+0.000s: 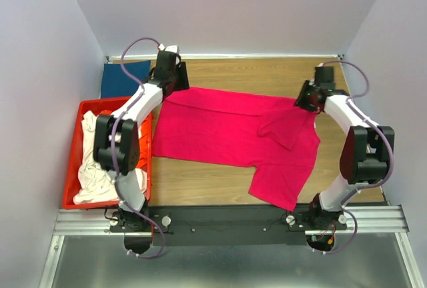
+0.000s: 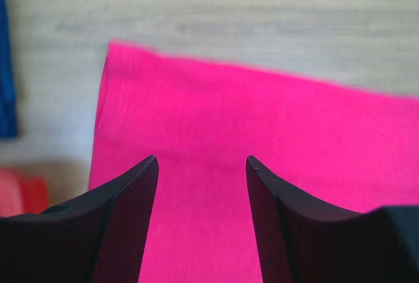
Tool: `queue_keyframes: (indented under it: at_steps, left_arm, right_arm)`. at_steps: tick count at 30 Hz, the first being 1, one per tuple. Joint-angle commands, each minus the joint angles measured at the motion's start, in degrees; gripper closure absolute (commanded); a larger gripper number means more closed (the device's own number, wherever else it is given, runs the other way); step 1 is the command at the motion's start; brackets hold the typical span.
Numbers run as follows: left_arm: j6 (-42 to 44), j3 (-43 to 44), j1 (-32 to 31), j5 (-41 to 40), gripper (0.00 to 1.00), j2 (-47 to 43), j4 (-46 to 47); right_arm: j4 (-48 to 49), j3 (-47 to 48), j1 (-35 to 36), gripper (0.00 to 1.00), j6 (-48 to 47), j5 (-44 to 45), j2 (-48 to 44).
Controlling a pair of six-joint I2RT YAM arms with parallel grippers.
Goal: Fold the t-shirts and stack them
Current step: Fold the tshirt
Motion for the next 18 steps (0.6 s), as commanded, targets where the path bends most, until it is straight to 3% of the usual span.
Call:
queue_keyframes:
  at_steps: [1, 8, 18]
  left_arm:
    - [-1.3, 10.2, -0.2, 1.4, 0.37, 8.7, -6.7]
    - [-2.2, 19.6, 1.3, 2.4, 0.44, 21.1, -9.7]
    - [-2.1, 21.6, 3.9, 5.2, 0.49, 27.5, -10.6]
  right_arm:
    - [8.4, -0.5, -6.6, 0.62, 6.2, -9.1, 1.1]
    - [17.2, -0.6, -14.0, 0.67, 8.6, -14.8, 8.7]
    - [19.8, 1.9, -21.8, 0.68, 9.1, -19.4, 20.7]
